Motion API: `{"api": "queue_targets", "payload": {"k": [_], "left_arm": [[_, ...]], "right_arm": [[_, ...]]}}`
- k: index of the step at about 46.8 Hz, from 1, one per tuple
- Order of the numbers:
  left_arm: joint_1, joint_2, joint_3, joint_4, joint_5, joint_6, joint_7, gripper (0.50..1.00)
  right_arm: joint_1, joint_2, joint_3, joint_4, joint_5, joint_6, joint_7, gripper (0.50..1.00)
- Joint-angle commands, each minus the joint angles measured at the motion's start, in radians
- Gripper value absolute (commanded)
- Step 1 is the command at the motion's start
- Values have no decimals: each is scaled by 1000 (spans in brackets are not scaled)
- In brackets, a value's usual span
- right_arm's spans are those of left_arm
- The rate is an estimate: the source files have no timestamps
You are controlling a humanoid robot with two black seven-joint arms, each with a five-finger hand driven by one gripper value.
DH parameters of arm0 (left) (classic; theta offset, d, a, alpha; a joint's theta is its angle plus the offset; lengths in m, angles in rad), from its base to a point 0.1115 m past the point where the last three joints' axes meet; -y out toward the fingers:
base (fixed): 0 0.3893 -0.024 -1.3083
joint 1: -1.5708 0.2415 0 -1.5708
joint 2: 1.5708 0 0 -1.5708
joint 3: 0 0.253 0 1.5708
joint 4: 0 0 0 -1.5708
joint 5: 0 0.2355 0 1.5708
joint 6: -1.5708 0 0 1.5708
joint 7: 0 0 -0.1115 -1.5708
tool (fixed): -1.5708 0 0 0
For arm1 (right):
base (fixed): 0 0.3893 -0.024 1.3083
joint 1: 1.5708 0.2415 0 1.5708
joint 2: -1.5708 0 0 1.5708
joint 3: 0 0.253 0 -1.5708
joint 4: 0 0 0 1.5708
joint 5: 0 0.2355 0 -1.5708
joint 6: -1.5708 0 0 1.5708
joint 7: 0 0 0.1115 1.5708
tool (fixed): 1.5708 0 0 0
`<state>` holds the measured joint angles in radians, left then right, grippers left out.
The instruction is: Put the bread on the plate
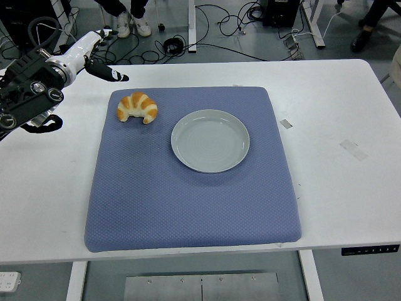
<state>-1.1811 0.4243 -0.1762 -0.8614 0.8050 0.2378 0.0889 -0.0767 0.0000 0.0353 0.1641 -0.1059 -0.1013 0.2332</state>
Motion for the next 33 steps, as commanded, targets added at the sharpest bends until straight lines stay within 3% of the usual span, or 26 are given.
{"api": "queue_targets", "payload": {"k": [1, 33], "left_arm": [[5, -2, 3, -1, 28, 0, 0, 961], [11, -18, 104, -64, 152, -8, 61, 961]], "right_arm": [[0, 0, 0, 0, 0, 0, 0, 1000], [0, 0, 0, 0, 0, 0, 0, 1000]]}}
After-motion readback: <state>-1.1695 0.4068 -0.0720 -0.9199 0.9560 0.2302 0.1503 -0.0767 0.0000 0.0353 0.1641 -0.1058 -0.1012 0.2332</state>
